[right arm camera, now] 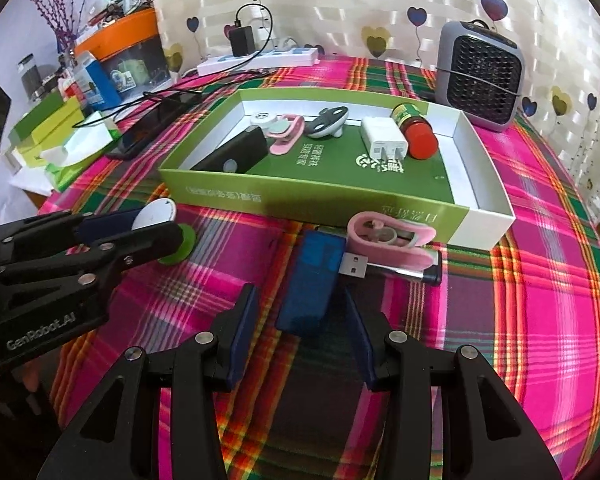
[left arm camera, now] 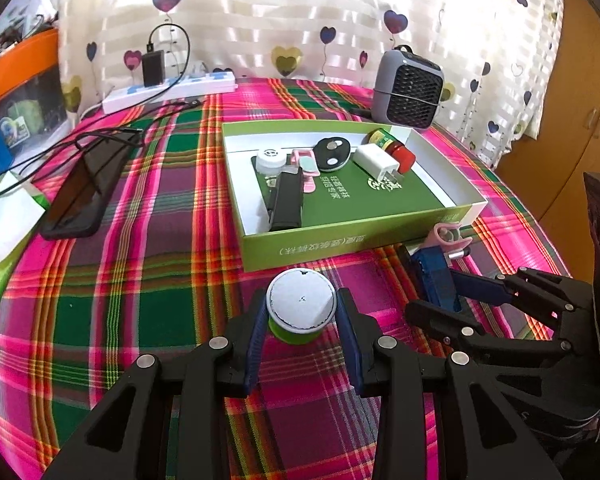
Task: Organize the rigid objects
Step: 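Lift the white grip with the left tool while the right tool reaches for the blue USB stick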
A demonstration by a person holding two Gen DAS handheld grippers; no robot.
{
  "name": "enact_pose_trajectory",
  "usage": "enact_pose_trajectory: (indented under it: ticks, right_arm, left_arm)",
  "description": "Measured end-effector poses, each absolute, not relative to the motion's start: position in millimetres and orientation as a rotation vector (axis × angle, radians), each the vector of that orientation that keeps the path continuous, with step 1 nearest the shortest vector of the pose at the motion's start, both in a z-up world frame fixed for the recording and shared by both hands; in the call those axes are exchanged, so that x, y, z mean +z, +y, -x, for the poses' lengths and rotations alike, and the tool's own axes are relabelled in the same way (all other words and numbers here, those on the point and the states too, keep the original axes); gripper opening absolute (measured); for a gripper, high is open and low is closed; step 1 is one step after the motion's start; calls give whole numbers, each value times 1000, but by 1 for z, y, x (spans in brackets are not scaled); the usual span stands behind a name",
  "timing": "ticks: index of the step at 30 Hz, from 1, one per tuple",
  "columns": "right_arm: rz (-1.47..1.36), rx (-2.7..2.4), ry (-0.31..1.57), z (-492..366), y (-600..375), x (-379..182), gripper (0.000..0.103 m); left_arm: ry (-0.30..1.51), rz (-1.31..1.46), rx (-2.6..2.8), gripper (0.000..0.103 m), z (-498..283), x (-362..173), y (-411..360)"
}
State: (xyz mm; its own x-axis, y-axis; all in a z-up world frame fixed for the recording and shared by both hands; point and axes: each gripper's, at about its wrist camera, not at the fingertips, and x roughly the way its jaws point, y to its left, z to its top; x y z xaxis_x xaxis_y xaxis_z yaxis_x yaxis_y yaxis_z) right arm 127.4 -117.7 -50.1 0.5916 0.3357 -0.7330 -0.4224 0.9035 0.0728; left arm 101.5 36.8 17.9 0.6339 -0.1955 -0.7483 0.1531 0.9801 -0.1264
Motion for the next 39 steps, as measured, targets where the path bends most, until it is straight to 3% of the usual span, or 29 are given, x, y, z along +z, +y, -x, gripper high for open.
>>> enact_pose_trajectory:
  ticks: [15, 22, 25, 39]
  right_arm:
    - [113, 407, 812, -130, -117, -50, 43]
    - [99, 394, 811, -130, -122, -49, 34]
    - [98, 388, 810, -131, -124, -49, 23]
    - [91, 389, 809, -131, -125, -49, 23]
  left_arm:
    - [862, 51, -199, 33, -102, 18, 36]
    - [861, 52, -199, 33, -102, 17, 36]
    - [861, 52, -199, 33, -102, 17, 36]
    - [861, 51, -199, 33, -101, 18, 36]
